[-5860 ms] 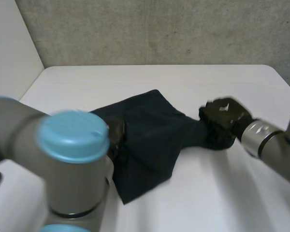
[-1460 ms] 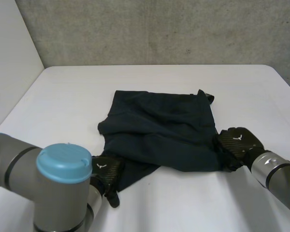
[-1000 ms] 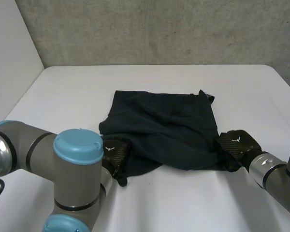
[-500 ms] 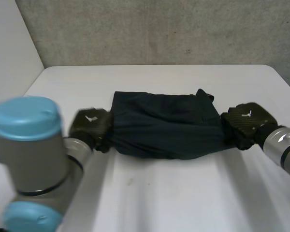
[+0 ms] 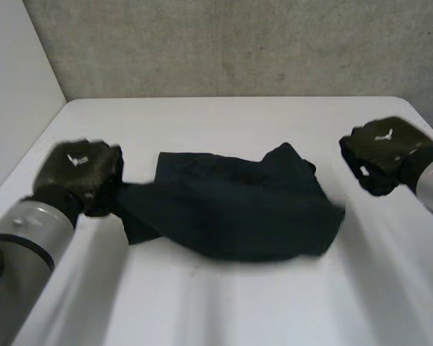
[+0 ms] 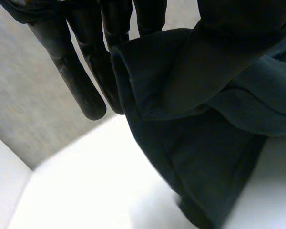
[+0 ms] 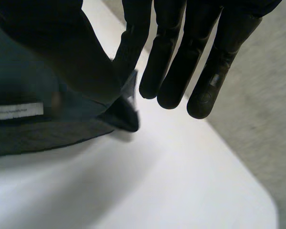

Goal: Fold the shorts.

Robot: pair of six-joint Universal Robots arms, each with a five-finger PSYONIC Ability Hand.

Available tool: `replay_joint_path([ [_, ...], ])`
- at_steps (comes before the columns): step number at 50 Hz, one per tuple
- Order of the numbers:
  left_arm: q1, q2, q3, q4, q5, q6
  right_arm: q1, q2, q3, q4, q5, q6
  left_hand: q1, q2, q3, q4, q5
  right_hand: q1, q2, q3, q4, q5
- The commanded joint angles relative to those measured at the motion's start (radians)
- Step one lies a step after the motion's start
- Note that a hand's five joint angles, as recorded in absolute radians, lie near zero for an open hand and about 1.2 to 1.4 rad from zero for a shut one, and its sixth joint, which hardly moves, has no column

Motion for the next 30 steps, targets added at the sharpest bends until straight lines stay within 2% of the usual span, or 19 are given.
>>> replay_joint_path([
  [1, -0.007, -0.139, -0.016, 0.007, 0.023, -0.007, 0.011, 0.180, 0.003, -0.085, -0.003, 0.147, 0.251, 0.200, 0.211, 0.193, 0.244, 0.397, 0.219, 0.223, 0.207, 0.232],
  [4, -0.006, -0.168, 0.004, 0.007, 0.021, -0.007, 0.019, 0.261, -0.053, -0.150, 0.005, 0.250, 0.251, 0.200, 0.211, 0.193, 0.244, 0.397, 0.219, 0.223, 0.207, 0.232],
  [8, 0.005, -0.205, 0.027, 0.007, 0.020, -0.007, 0.037, 0.332, -0.127, -0.165, 0.029, 0.272, 0.251, 0.200, 0.211, 0.193, 0.244, 0.397, 0.219, 0.223, 0.207, 0.232],
  [9, 0.005, -0.208, 0.029, 0.007, 0.018, -0.008, 0.039, 0.334, -0.135, -0.161, 0.037, 0.278, 0.251, 0.200, 0.211, 0.193, 0.244, 0.244, 0.066, 0.070, 0.054, 0.079],
  [11, 0.005, -0.208, 0.032, 0.007, 0.020, -0.010, 0.040, 0.320, -0.135, -0.147, 0.055, 0.283, 0.251, 0.200, 0.211, 0.193, 0.244, -0.216, -0.394, -0.390, -0.406, -0.381],
  [14, 0.008, -0.209, 0.037, 0.007, 0.020, -0.017, 0.043, 0.271, -0.100, -0.126, 0.051, 0.279, 0.251, 0.200, 0.211, 0.193, 0.244, -0.224, -0.402, -0.398, -0.414, -0.389],
  [19, 0.009, -0.214, 0.058, 0.007, 0.021, -0.040, 0.046, 0.025, 0.057, 0.000, -0.019, 0.261, 0.251, 0.200, 0.211, 0.193, 0.244, -0.227, -0.405, -0.401, -0.418, -0.393],
  [23, 0.009, -0.220, 0.074, 0.007, 0.023, -0.056, 0.036, -0.066, 0.169, 0.087, -0.119, 0.203, 0.251, 0.200, 0.211, 0.193, 0.244, -0.198, -0.376, -0.372, -0.388, -0.363],
  [27, 0.008, -0.225, 0.081, 0.007, 0.023, -0.060, 0.034, -0.151, 0.294, 0.164, -0.184, 0.134, 0.251, 0.200, 0.211, 0.193, 0.244, -0.151, -0.329, -0.325, -0.341, -0.316],
  [30, 0.006, -0.225, 0.080, 0.007, 0.021, -0.062, 0.042, -0.160, 0.371, 0.190, -0.210, 0.105, 0.251, 0.200, 0.211, 0.193, 0.244, -0.119, -0.296, -0.292, -0.309, -0.284],
])
